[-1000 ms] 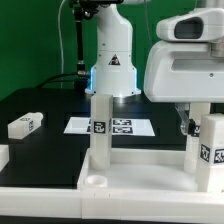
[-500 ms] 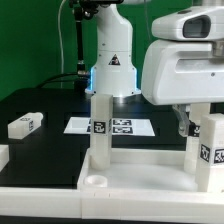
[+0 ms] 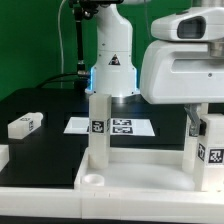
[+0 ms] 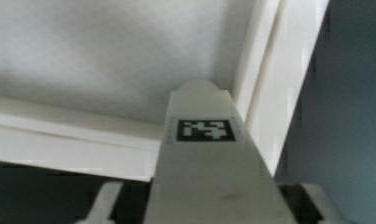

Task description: Assemble desk

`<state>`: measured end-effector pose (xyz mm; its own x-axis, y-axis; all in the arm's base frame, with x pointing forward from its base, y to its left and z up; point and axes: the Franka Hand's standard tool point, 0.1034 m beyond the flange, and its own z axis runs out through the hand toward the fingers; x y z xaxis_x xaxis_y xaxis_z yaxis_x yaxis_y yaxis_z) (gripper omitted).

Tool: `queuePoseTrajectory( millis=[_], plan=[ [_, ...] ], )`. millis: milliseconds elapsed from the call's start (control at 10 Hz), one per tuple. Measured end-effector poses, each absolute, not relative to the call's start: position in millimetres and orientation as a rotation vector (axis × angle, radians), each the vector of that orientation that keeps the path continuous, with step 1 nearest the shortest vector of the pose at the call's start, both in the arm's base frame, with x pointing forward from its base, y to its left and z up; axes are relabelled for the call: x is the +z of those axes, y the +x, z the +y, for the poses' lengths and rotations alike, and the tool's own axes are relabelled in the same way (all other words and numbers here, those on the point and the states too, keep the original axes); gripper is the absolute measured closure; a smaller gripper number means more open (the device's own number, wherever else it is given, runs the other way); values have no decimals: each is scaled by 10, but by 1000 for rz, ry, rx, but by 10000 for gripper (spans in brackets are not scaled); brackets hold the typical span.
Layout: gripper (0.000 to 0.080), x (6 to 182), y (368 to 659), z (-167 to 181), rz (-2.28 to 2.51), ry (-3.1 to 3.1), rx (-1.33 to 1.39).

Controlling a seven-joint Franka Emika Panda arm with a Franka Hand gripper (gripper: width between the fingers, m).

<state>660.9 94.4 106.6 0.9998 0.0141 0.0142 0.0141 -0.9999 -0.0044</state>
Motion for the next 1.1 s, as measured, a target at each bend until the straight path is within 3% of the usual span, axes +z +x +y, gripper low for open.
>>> queuePoseTrajectory(
  millis=[400, 900, 1000, 1100],
  plan=[
    [511, 1060, 6606, 944, 504, -3074, -16],
    [509, 1063, 6581, 701, 1009, -2984, -2],
    [451, 1060, 6581, 681, 1032, -2979, -2],
    [451, 1054, 6580, 686, 1028, -2980, -2]
  ],
)
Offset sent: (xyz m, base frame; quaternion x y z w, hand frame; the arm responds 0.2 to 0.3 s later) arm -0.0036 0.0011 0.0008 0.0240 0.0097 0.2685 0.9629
